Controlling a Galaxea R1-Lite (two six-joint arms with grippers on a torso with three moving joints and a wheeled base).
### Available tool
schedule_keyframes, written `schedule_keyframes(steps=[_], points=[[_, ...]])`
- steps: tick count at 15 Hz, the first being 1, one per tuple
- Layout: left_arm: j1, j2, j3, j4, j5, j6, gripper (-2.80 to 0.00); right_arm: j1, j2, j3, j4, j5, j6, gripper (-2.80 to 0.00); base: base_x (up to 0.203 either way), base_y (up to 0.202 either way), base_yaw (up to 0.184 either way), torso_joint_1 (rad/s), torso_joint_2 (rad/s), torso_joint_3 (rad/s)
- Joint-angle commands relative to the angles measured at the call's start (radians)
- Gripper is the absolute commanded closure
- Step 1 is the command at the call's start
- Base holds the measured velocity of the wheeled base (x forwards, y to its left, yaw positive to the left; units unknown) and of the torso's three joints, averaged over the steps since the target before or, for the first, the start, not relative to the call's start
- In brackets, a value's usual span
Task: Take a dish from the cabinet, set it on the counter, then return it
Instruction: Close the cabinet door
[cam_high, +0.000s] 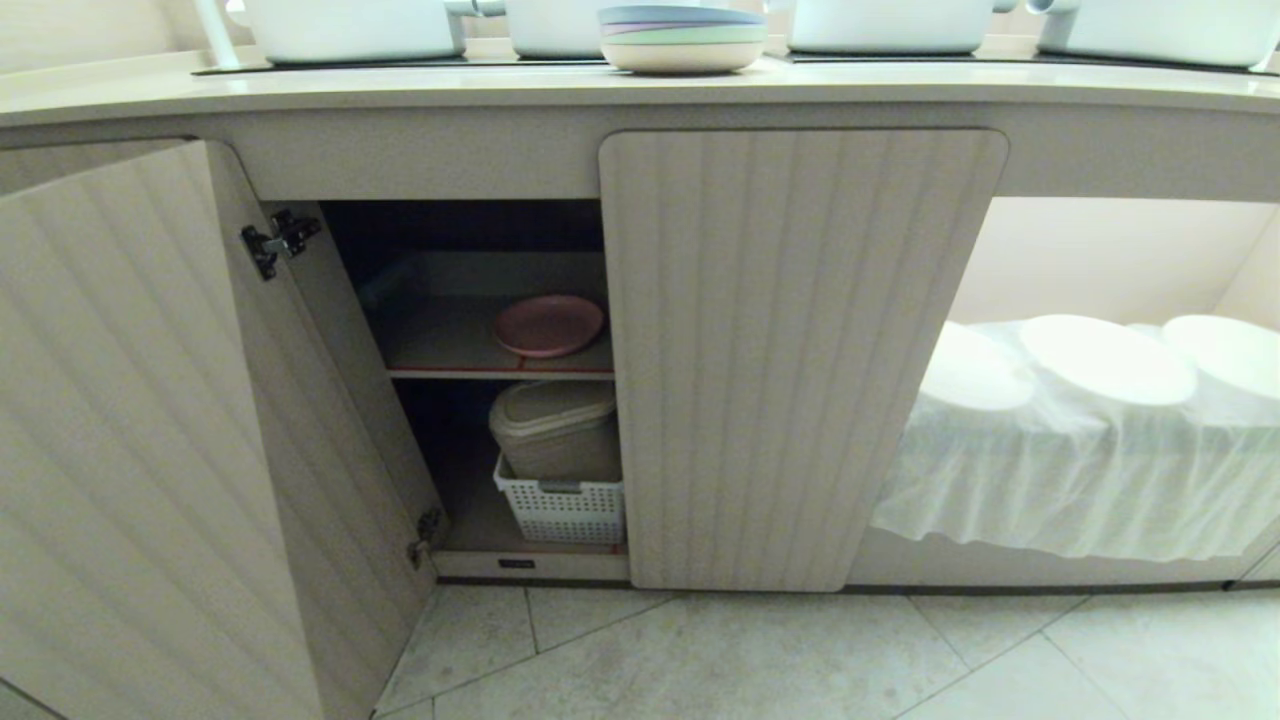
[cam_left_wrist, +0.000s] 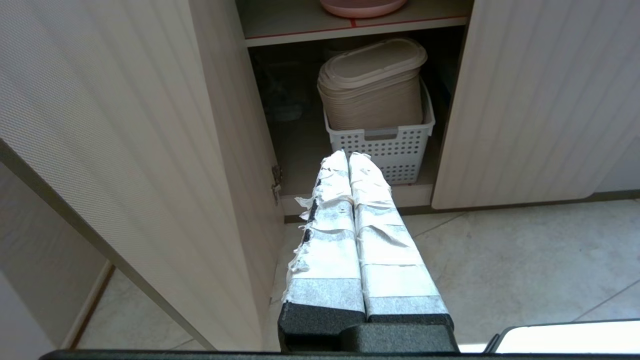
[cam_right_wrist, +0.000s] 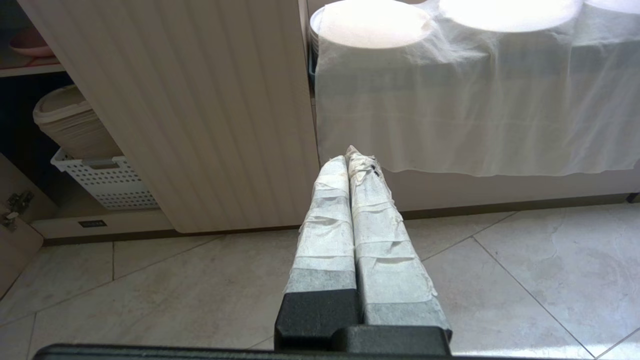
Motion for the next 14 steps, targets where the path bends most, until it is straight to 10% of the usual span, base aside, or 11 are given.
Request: schedule_keyframes(steps=[1,14], points=[[0.0,0.0,0.0,0.0,0.0,-0.003,0.0,0.0,0.0,0.0,-0.001,0.0,0.001,0.0,0.0,0.0,0.0,0.0,0.0,0.0],[0.0,0.0,0.0,0.0,0.0,-0.003,0.0,0.0,0.0,0.0,-0.001,0.0,0.001,0.0,0.001,0.068,-0.001,0.001,0.0,0.002]])
